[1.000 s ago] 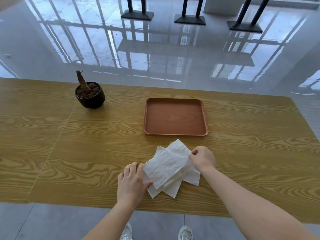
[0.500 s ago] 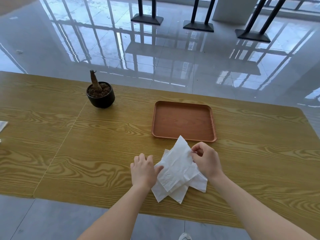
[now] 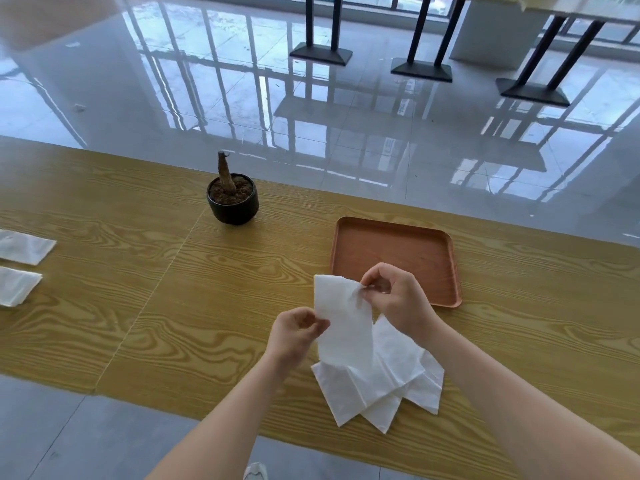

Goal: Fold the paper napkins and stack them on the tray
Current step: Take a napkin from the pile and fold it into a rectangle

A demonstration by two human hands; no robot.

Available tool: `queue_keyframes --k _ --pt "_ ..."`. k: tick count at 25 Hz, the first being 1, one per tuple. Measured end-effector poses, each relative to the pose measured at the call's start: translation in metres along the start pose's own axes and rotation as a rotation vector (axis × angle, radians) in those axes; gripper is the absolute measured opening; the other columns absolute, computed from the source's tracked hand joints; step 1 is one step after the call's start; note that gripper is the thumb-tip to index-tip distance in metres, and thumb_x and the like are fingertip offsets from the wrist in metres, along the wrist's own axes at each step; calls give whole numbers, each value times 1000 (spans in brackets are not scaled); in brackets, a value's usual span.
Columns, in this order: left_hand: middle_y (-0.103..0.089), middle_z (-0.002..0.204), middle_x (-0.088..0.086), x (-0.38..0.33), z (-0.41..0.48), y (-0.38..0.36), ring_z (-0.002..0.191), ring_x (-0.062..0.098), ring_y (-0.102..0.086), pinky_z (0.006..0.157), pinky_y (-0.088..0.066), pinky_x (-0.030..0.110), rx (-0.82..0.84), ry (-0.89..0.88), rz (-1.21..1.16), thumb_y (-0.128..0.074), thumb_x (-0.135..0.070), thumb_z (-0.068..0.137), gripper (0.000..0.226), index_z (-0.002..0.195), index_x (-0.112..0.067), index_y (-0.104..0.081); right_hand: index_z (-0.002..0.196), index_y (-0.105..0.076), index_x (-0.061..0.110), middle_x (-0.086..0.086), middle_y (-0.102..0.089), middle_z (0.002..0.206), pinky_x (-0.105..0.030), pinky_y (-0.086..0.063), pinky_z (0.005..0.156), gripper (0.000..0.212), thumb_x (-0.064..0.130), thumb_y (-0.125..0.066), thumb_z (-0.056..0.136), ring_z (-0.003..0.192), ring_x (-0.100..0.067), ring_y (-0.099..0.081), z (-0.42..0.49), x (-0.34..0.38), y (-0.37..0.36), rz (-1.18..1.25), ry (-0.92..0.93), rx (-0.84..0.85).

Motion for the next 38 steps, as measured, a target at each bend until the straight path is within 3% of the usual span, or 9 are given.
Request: queue_keyframes --k 4,9,14,18,22,25,32,36,38 --pt "-67 66 1 15 -11 59 62 13 -57 61 -49 34 -174 52 -31 -80 -17 82 12 72 -16 -73 81 -68 17 3 -69 73 -33 -53 70 17 0 -67 84 67 -11 -60 39 0 -49 -1 -57 -6" --pt "-75 76 7 38 -13 114 73 29 -72 67 -62 47 -311 203 -70 -76 -18 86 5 83 -15 -74 99 -68 18 -5 -72 86 -46 -59 80 13 10 -64 90 82 -22 -68 80 -6 -133 39 -151 76" --pt "-73 88 -8 50 3 142 81 9 -69 74 -59 35 -349 249 232 -71 -23 87 24 111 -18 -71 120 -62 20 2 -70 105 -25 -54 78 31 12 -66 90 95 -14 -65 92 -20 -171 -60 -204 111" --pt "-68 108 -5 45 -3 147 92 11 -62 76 -46 27 -316 163 517 -68 -27 88 48 134 -21 -57 120 -67 16 4 -69 109 -29 -53 87 32 14 -71 88 98 -12 -63 56 -23 -159 -219 -102 65" --pt "-56 107 -12 40 -29 140 94 7 -58 77 -50 24 -135 -120 743 -75 -23 83 29 112 -22 -69 111 -73 15 3 -69 109 -25 -48 85 25 15 -75 86 103 -16 -60 -9 -23 -175 -433 130 295" --pt "-61 112 -5 44 -42 123 105 15 -55 85 -51 31 101 -299 959 -84 -31 72 37 106 -22 -72 113 -72 14 2 -67 112 -27 -50 86 31 19 -78 83 104 -19 -56 -27 -22 -183 -545 254 364" --pt "-68 91 2 34 -50 103 82 25 -64 60 -52 36 -4 -541 1275 -82 -23 75 14 75 -18 -69 115 -69 23 8 -58 123 -37 -46 95 30 39 -64 91 113 -18 -47 -35 -37 -188 -754 299 426" --pt "-71 98 5 34 -50 98 96 26 -68 69 -55 36 34 -585 1233 -84 -16 70 14 69 -16 -70 114 -70 25 9 -58 124 -35 -46 97 32 43 -67 87 114 -18 -48 -44 -44 -185 -779 301 440" --pt "-70 107 0 36 -51 95 102 21 -66 79 -55 36 100 -590 1179 -77 -22 73 8 78 -21 -72 115 -69 24 9 -59 125 -36 -46 97 35 43 -68 86 115 -18 -48 -44 -45 -184 -787 290 445"
Point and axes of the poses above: each hand's wrist, its own z-axis towards the middle knuckle, its own y-axis out of the back of the hand, x = y × z, the point moved 8 cm from there along z, towards the middle knuckle
